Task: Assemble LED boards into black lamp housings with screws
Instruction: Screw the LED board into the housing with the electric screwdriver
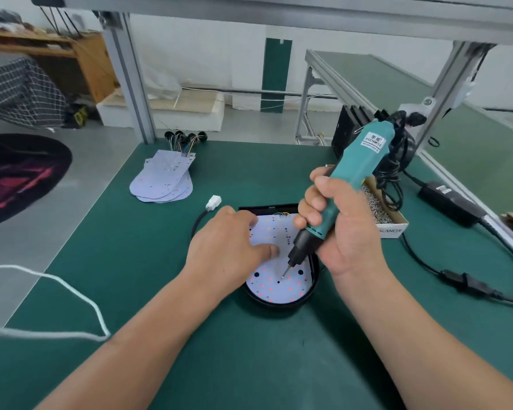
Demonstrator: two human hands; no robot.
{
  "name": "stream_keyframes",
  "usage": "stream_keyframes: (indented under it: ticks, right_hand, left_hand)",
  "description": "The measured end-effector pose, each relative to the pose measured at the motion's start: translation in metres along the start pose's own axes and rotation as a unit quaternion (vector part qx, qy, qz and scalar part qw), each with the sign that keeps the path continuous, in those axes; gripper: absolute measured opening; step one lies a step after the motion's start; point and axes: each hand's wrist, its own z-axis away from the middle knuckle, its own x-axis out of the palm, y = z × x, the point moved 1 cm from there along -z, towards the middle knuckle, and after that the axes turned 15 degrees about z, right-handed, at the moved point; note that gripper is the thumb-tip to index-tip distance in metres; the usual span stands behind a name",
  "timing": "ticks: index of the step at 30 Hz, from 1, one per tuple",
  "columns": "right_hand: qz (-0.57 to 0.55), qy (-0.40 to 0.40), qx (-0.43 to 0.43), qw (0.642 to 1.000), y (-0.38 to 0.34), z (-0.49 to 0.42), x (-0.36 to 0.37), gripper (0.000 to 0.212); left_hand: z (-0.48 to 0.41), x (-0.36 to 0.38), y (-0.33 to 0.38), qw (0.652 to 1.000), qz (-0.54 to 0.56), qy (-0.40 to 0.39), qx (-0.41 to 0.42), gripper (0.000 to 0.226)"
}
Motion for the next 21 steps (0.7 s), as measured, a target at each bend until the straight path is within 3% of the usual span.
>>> stream_keyframes:
  ticks: [21]
  right_hand:
    - [0.088, -0.057, -0.052, 0.993, -0.002, 0.012, 0.014, 0.016]
  left_hand:
    - [0.0, 0.0, 0.0, 1.0, 0.003, -0.017, 0.002, 0.054]
